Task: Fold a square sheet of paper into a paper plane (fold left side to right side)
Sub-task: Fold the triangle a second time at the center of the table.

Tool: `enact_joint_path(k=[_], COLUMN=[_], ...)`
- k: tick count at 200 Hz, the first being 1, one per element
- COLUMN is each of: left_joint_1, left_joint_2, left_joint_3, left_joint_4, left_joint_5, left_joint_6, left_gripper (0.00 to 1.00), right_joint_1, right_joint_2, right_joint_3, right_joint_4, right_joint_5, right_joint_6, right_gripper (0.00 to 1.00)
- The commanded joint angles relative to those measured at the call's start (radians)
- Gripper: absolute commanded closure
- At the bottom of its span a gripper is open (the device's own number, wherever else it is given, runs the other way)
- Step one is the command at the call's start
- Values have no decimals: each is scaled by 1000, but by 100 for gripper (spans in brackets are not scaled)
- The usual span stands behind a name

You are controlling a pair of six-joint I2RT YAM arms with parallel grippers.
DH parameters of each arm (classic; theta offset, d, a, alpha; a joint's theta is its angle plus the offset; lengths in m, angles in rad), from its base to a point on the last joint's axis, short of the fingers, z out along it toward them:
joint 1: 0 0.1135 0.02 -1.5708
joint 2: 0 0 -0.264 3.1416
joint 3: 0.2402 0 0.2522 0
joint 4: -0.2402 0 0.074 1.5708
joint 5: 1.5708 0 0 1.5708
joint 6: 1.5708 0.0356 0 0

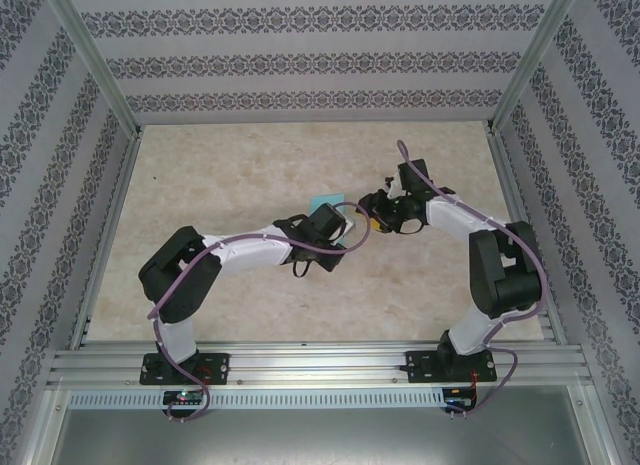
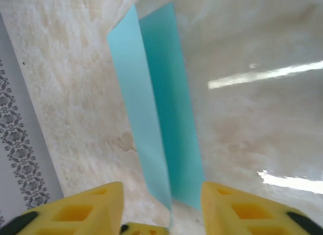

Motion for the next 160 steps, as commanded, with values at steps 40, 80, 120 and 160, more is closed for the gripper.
enact_joint_path(k=[40, 80, 120, 160], left_joint_1=[68, 101, 124, 135], left_joint_2=[-44, -41, -41, -56], left_joint_3=[2, 9, 4, -5], left_joint_4=[0, -27, -42, -61], left_joint_5=[81, 105, 115, 116], left_joint_6=[1, 15, 17, 19], left_gripper=[100, 100, 100, 100], right_joint_1=[70, 170, 209, 218], right_joint_2=[-38, 20, 66, 76], right_joint_3=[-175, -180, -155, -147], right_joint_4=[175, 228, 221, 174], right_joint_5=[-33, 4, 29, 64], right_joint_6=[16, 64, 74, 48], right_gripper=[83, 86, 88, 88])
